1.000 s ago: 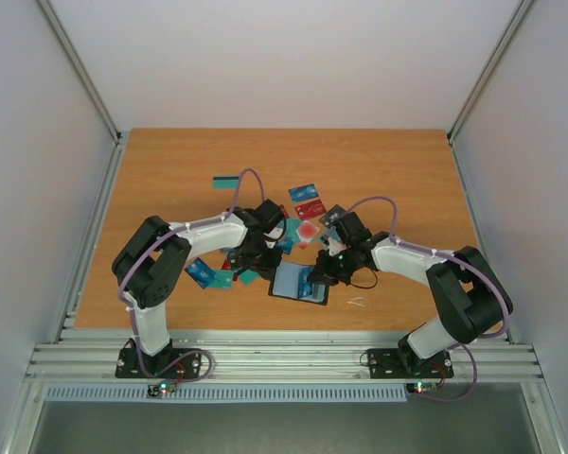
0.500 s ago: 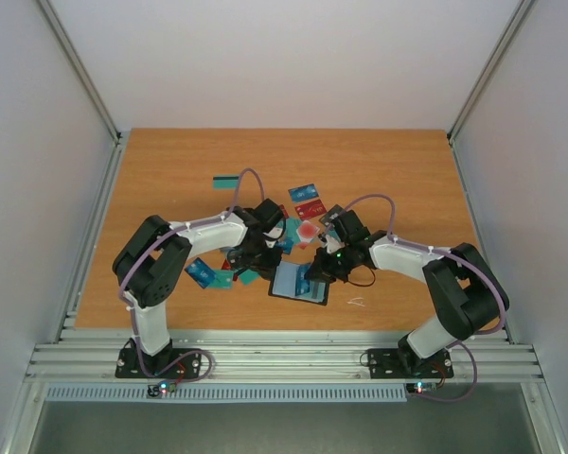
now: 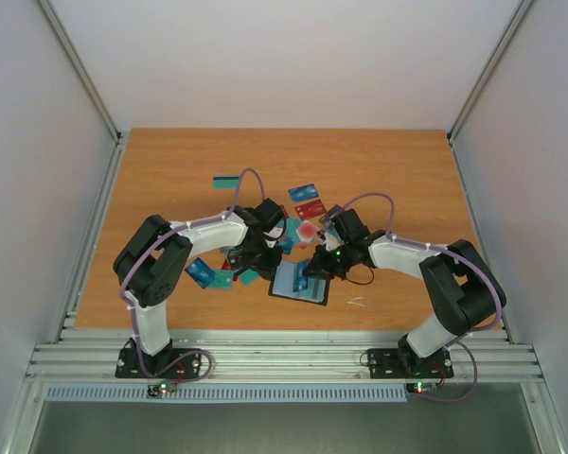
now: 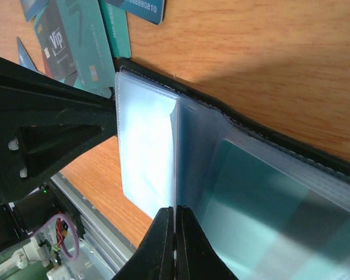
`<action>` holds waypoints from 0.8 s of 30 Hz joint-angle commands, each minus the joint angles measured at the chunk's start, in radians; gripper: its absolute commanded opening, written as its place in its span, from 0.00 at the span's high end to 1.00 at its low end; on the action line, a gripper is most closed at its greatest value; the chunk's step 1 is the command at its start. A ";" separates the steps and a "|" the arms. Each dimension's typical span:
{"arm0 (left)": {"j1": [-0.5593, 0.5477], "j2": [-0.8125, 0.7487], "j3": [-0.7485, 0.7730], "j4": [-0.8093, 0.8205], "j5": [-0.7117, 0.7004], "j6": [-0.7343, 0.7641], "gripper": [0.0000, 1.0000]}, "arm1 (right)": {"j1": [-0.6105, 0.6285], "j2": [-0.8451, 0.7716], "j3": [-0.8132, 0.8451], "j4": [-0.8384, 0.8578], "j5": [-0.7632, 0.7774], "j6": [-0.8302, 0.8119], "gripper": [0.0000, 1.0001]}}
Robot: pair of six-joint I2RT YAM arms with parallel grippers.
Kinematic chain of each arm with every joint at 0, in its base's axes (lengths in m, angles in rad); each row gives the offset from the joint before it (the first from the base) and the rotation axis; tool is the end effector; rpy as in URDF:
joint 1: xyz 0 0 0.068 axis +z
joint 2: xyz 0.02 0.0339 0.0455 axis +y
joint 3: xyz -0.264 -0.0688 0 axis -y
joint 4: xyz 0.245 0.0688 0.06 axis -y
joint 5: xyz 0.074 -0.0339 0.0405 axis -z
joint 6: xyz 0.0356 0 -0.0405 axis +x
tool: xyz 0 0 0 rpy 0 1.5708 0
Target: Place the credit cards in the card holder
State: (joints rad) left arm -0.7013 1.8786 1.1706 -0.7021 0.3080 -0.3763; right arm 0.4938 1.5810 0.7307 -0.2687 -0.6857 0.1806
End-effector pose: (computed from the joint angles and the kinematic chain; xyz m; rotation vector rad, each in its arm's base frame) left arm 0.2546 -0.2292 0.1448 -0.5353 -3.0274 0.5366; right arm 0.2304 0.1496 0.1416 -0.6465 2.6599 1.1264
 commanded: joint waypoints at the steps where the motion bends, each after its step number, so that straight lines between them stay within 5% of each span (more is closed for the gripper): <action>1: -0.012 0.063 -0.018 0.026 0.023 0.009 0.91 | -0.006 0.011 -0.001 0.070 -0.026 -0.014 0.99; 18: -0.008 0.055 -0.049 0.029 0.040 -0.033 0.93 | -0.003 0.012 -0.130 0.254 -0.060 0.110 0.99; 24: 0.001 0.060 -0.059 0.035 0.050 -0.045 0.94 | -0.003 -0.032 -0.142 0.199 -0.022 0.093 0.99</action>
State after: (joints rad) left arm -0.6910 1.8786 1.1610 -0.6903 0.3332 -0.4080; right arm 0.4862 1.5810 0.6121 -0.0391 -0.7361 0.2760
